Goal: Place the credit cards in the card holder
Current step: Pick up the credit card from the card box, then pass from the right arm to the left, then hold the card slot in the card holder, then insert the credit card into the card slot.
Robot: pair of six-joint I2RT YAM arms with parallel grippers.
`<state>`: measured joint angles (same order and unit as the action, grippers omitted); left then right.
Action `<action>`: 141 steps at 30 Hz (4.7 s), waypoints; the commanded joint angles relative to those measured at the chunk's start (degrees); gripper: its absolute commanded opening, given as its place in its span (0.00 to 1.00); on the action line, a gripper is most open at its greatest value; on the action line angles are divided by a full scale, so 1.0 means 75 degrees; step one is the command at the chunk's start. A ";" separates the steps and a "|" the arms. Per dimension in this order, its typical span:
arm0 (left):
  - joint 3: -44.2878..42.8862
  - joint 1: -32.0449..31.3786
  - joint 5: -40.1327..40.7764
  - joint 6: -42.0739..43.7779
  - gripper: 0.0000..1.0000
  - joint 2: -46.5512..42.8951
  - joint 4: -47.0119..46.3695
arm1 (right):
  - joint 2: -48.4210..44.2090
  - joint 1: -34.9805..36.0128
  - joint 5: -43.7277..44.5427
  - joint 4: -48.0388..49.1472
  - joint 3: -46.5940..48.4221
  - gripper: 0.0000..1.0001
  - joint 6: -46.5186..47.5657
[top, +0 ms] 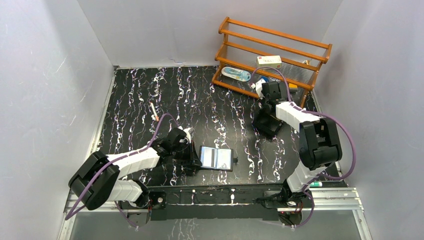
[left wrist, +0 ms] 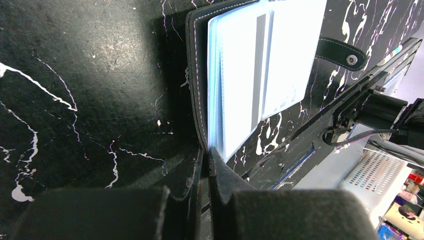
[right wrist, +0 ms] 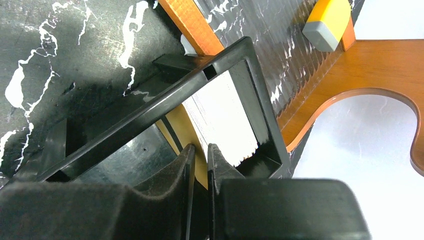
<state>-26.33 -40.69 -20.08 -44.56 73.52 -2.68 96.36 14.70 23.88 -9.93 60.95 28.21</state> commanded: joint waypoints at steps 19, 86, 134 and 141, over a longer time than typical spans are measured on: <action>-0.0122 -0.0014 0.0501 -0.0485 0.27 -0.0754 0.0459 | -0.1791 0.0067 -0.0800 -0.2741 0.1254 0.00 -0.2460; -0.0557 -0.0012 0.0422 -0.1698 0.00 -0.2076 -0.0782 | -0.5003 0.1841 -0.5685 -0.0183 -0.2977 0.53 -0.9000; -0.0730 -0.0021 -0.0590 0.0107 0.00 0.1772 -0.1740 | -0.1703 0.3416 -0.3960 -0.0293 -0.3266 0.29 -0.7704; -0.0733 -0.0023 -0.0463 0.0003 0.00 0.2023 -0.1935 | -0.1747 0.3419 -0.3952 -0.0231 -0.3359 0.28 -0.7665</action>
<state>-31.05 -40.66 -25.82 -46.41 87.42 -18.24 81.71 39.94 -9.30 -11.64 37.39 -31.24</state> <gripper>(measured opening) 0.009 0.280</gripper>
